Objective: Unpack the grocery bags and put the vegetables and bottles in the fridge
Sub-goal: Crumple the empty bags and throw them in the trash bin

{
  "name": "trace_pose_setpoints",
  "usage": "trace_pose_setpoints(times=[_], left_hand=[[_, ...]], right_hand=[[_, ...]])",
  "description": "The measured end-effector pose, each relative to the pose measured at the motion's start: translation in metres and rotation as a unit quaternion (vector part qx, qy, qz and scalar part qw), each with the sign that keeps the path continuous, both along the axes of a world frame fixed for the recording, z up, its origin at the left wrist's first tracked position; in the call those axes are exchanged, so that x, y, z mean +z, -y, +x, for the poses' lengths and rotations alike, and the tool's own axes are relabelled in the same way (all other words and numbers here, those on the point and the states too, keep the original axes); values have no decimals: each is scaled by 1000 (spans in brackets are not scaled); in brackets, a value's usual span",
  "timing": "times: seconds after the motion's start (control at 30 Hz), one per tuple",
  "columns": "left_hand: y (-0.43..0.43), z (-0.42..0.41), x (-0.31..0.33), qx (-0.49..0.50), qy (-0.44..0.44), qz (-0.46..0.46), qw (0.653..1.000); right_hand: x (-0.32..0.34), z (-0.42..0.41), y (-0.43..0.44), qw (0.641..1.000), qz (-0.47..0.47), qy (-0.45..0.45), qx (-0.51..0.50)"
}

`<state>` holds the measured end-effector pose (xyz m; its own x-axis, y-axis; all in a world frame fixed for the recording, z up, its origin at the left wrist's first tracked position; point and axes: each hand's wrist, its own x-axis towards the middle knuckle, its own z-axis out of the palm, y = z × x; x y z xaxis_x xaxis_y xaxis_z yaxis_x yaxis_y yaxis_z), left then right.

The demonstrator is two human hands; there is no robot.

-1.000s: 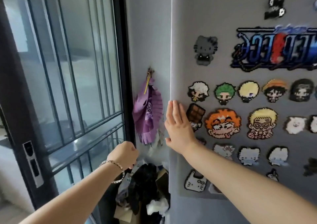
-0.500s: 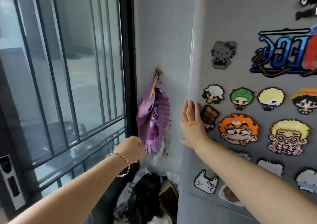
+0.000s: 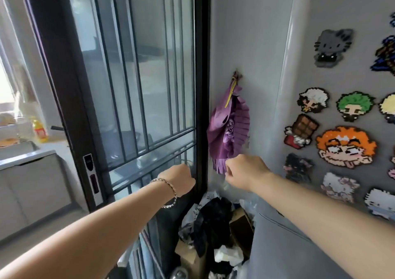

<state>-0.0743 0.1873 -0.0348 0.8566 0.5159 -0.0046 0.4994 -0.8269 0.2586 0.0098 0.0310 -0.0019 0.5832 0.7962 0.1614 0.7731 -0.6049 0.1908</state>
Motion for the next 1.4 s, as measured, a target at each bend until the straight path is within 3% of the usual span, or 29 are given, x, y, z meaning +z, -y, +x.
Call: trace_pose_setpoints(times=[0.07,0.27,0.47,0.63,0.8,1.0,1.27,1.4], left_hand=[[1,-28,-3,22,-15,28,999],[16,-135,-23,158,-35,60,985],[76,-293,-64,380,-19,0,925],[177,-446,-95,552,-23,-50,832],[314,-595,-101,701,-31,-67,709],[489,-753,-103,817,-2,-73,571],[694,-937,-113,905,26,-77,418],[760,-1005,-127,931,77,-78,349]], right_hand=[[-4,-23,-8,997,-13,-58,56],[-26,-91,-38,971,-47,-59,226],[-63,-200,-46,919,-62,-100,377],[-87,-347,-14,845,-112,-109,512],[-101,-517,66,726,-141,-60,671],[-114,-719,195,605,-165,-35,778],[-132,-953,354,511,-209,-75,830],[-144,-1032,395,487,-214,-81,843]])
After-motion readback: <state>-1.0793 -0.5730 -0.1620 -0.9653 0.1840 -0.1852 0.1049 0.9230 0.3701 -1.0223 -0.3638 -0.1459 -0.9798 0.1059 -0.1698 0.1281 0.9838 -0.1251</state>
